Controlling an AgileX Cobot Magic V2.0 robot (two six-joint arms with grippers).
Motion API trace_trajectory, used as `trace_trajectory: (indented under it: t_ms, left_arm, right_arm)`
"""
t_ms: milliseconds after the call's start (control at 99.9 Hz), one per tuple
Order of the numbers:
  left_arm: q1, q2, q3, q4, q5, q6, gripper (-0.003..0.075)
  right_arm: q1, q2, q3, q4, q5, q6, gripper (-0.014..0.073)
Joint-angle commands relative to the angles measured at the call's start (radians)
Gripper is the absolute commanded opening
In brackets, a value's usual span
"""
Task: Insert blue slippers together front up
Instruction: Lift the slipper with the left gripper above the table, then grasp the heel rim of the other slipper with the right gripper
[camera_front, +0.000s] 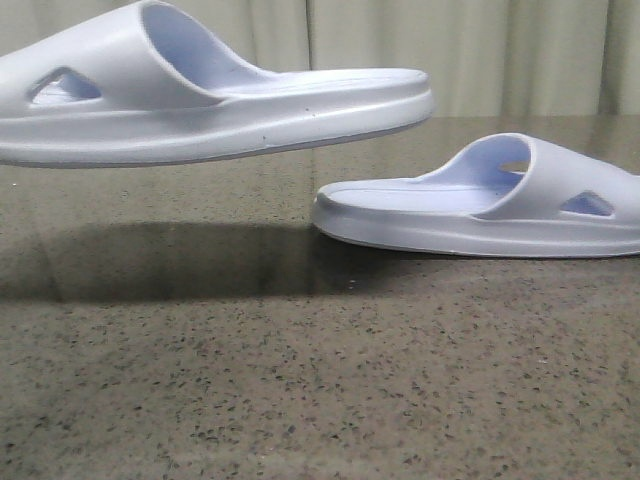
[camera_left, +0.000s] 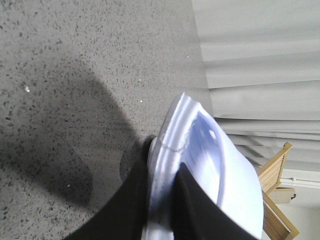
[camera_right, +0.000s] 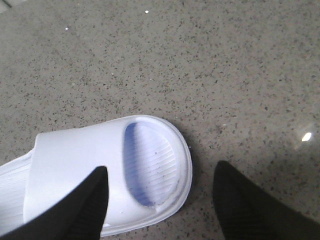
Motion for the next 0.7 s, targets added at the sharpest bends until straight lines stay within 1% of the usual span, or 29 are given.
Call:
trace_trajectory:
  t_ms: [0,340,691]
  left_arm:
    - [0.001,0.002,-0.025,-0.055,0.018,0.004,0.0016]
    - [0.001,0.002,-0.025,-0.055,0.018,0.004,0.0016]
    - [0.001,0.002,-0.025,-0.055,0.018,0.005,0.0016]
  right_arm:
    - [-0.001,0.024,-0.034,0.025,-0.091,0.0,0.0383]
    - [-0.001,0.122,-0.034,0.029,-0.151,0.0,0.0383]
    - [-0.001,0.217,-0.034,0.05,-0.177,0.0,0.0383]
